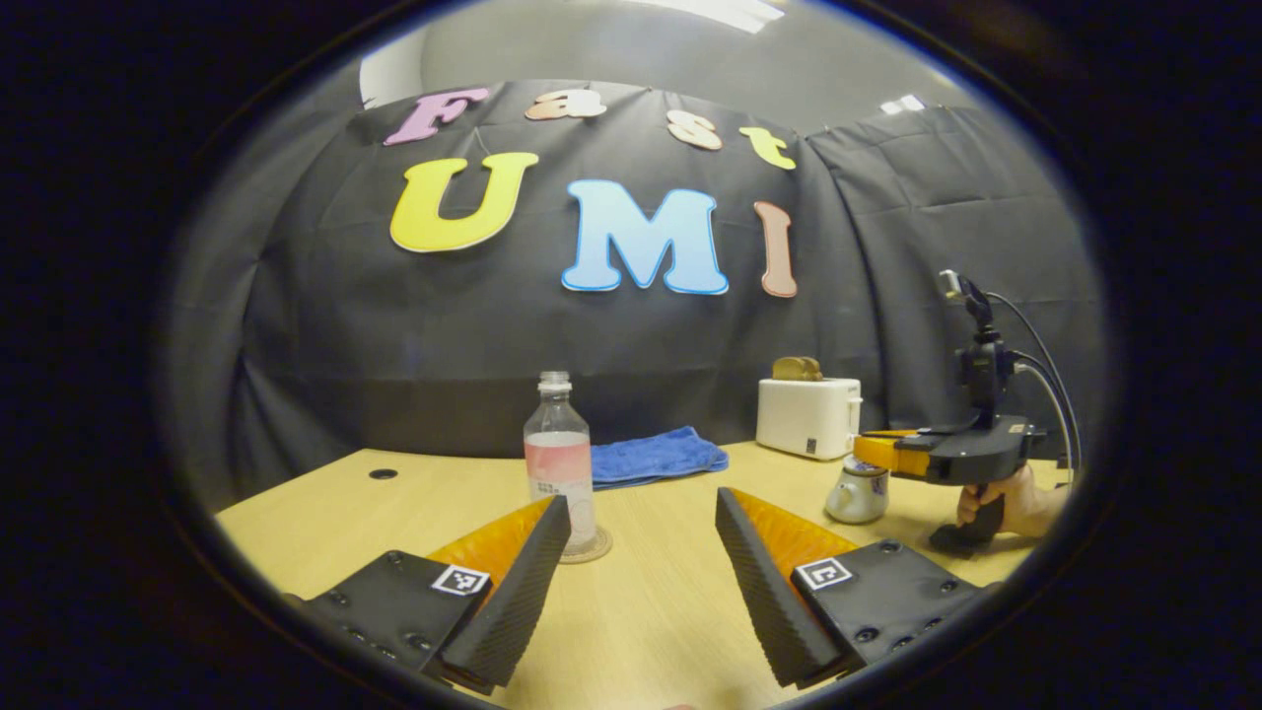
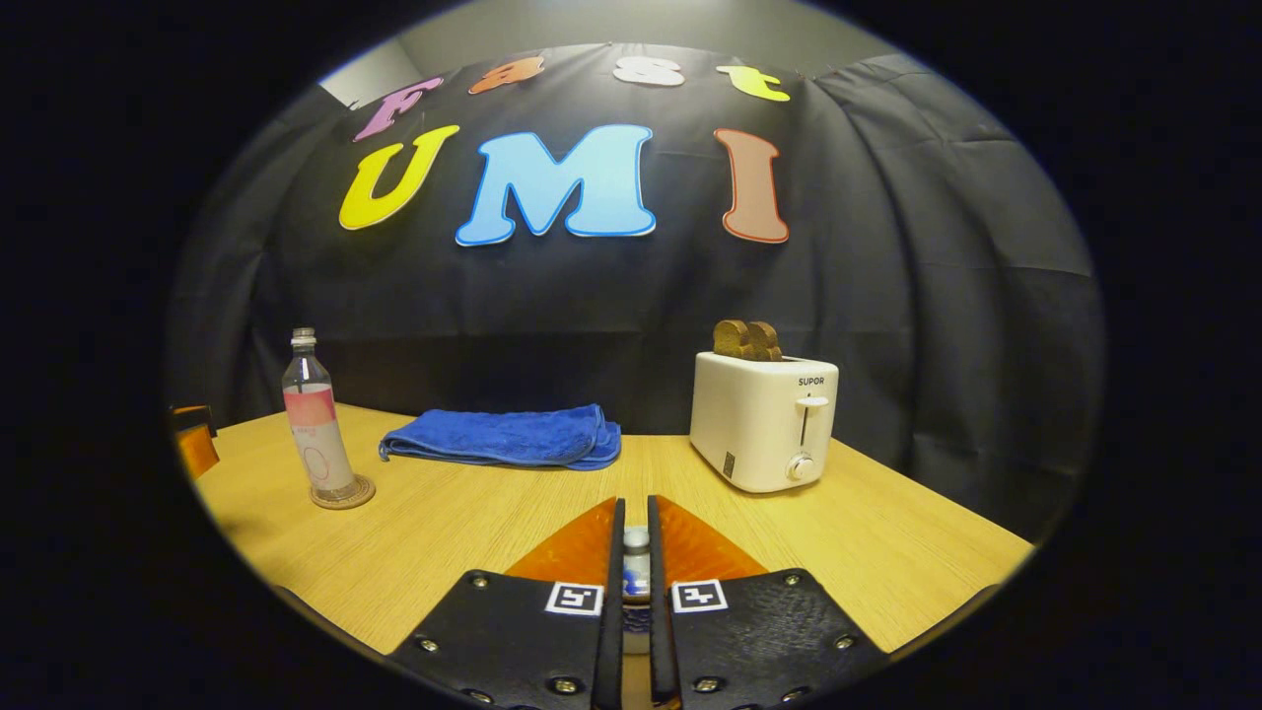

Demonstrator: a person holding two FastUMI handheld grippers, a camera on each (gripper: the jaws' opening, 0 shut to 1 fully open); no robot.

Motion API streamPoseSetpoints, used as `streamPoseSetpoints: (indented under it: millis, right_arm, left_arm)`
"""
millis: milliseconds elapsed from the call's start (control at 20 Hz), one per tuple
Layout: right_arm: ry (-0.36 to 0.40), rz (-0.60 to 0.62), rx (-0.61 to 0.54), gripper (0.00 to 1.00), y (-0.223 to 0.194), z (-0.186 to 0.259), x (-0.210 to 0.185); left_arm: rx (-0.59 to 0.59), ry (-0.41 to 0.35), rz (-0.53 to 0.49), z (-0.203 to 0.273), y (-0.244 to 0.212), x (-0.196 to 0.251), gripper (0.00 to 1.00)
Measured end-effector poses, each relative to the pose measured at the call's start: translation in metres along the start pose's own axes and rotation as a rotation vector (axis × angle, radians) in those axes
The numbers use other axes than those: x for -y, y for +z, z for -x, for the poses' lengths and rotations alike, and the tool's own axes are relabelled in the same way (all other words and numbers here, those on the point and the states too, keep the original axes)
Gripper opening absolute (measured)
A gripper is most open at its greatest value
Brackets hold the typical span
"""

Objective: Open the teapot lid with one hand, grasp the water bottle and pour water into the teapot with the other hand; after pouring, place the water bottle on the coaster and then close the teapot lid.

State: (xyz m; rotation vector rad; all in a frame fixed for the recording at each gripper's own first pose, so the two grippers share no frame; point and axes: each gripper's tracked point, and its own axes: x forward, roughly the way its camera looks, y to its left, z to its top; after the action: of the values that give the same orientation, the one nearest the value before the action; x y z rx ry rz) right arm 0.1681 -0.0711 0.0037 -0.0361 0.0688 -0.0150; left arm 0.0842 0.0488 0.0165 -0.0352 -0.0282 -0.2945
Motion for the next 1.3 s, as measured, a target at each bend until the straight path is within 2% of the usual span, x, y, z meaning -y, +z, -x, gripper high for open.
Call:
streamPoseSetpoints:
  millis: [250, 300, 350, 400, 450, 550, 650, 750, 800, 1000, 1100, 1200, 1300]
  right_arm:
    - [-0.030, 0.014, -0.016, 0.12, 0.000, 0.004, 0.005]
    - [-0.049, 0.038, 0.010, 0.21, 0.011, 0.008, 0.010]
    - [-0.079, 0.051, 0.036, 0.42, 0.023, 0.016, 0.019]
    - [-0.093, 0.054, 0.064, 0.45, 0.037, 0.028, 0.024]
    - [-0.106, 0.045, 0.088, 0.61, 0.047, 0.051, 0.025]
    - [-0.066, -0.011, 0.058, 0.80, 0.037, 0.088, 0.006]
    - [-0.006, -0.082, 0.042, 0.83, 0.019, 0.130, -0.021]
    - [-0.005, -0.047, 0.059, 0.83, 0.010, 0.150, -0.034]
    - [0.009, -0.037, 0.058, 0.83, 0.007, 0.156, -0.042]
    - [0.067, -0.013, 0.048, 0.83, -0.006, 0.166, -0.069]
    - [0.077, -0.021, 0.015, 0.83, -0.018, 0.170, -0.073]
    - [0.058, -0.043, 0.074, 0.82, -0.006, 0.179, -0.069]
    - [0.052, -0.022, 0.067, 0.82, -0.011, 0.173, -0.075]
  left_arm:
    - [-0.002, 0.005, -0.005, 0.001, 0.001, 0.002, 1.00]
    - [-0.004, 0.008, -0.016, 0.003, 0.001, 0.003, 1.00]
    - [-0.004, 0.013, -0.023, 0.006, 0.003, 0.003, 1.00]
    - [-0.002, 0.020, -0.028, 0.008, 0.006, 0.005, 1.00]
    - [0.007, 0.038, -0.029, 0.014, 0.012, 0.005, 1.00]
    - [0.029, 0.107, 0.025, 0.024, 0.016, 0.010, 1.00]
    - [0.026, 0.148, 0.102, 0.038, 0.005, 0.036, 0.99]
    - [-0.022, 0.162, 0.090, 0.040, -0.015, 0.049, 0.99]
    - [-0.074, 0.171, 0.072, 0.042, -0.029, 0.056, 0.99]
    - [-0.046, 0.212, -0.040, 0.058, -0.021, 0.068, 0.99]
    - [-0.031, 0.257, -0.030, 0.071, -0.015, 0.066, 1.00]
    - [-0.027, 0.301, -0.037, 0.074, -0.018, 0.059, 1.00]
    - [-0.029, 0.306, -0.035, 0.077, -0.017, 0.061, 1.00]
